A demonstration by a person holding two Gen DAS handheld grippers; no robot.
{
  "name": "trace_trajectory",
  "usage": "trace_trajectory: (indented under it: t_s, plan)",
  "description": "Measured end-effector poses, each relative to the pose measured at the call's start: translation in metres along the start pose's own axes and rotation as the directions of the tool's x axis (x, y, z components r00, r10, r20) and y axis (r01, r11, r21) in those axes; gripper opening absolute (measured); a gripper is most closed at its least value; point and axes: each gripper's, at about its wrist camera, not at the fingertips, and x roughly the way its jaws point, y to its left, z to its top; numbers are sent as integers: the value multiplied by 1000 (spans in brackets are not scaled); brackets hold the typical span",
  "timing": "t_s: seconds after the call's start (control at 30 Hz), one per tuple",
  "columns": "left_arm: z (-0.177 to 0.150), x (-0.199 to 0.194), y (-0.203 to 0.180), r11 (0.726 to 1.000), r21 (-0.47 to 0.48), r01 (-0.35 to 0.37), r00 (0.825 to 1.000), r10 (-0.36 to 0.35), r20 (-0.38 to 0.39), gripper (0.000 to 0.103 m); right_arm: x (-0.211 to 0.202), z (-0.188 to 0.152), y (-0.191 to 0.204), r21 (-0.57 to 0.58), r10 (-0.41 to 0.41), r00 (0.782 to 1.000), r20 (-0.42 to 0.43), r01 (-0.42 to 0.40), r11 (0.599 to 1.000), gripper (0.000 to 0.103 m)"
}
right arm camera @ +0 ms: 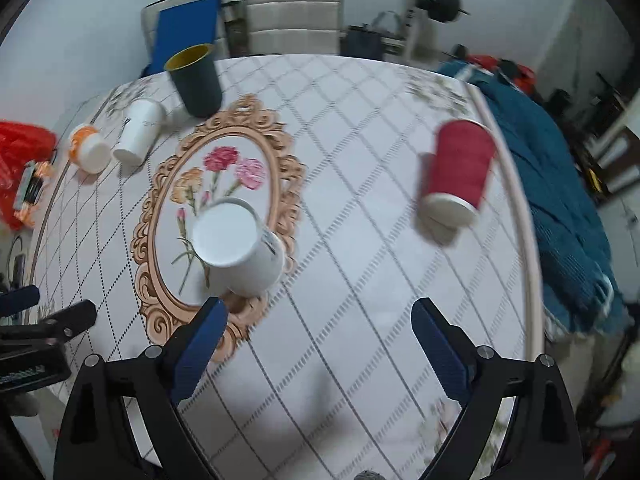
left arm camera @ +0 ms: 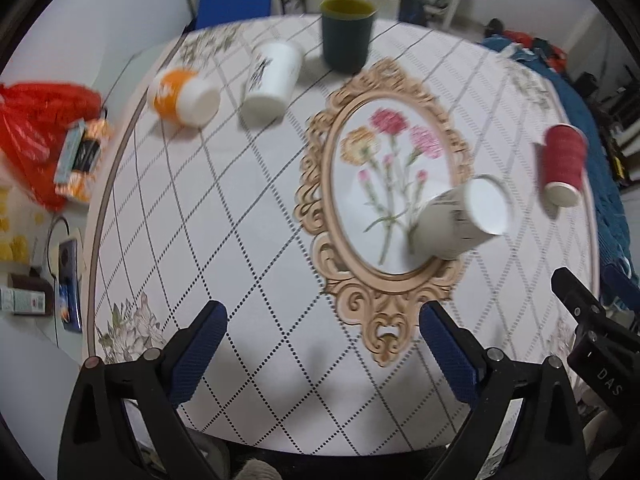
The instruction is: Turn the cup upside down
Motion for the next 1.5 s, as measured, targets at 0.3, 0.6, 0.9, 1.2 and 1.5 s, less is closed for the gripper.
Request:
trace_trajectory:
  t_s: [0.3,0.6,0.9,1.2,1.5]
  plan:
    - [-19,-68,-28,998,55,-10,993,3,115,98,-78,-21,-30,88,-63,996,70,57,995,95]
    - [-50,-152,-38,1000,26,1,981,-6,194,98,-170,-43,-40,62,-34,993,109,28,998,95]
    - [-83,-227,-43,1000,19,18,964,-23,264,98,-273,-64,-51,38,6,981,192,-14,999,95]
    - [-98,-274,-43,1000,15,25,956,-28,291,98,-345,-75,-52,26,14,969,247,-21,999,95]
    - [-105,-290,-41,1000,17,23,959,-27,284,98,-372,-79,-48,14,23,969,245,-28,1000,95]
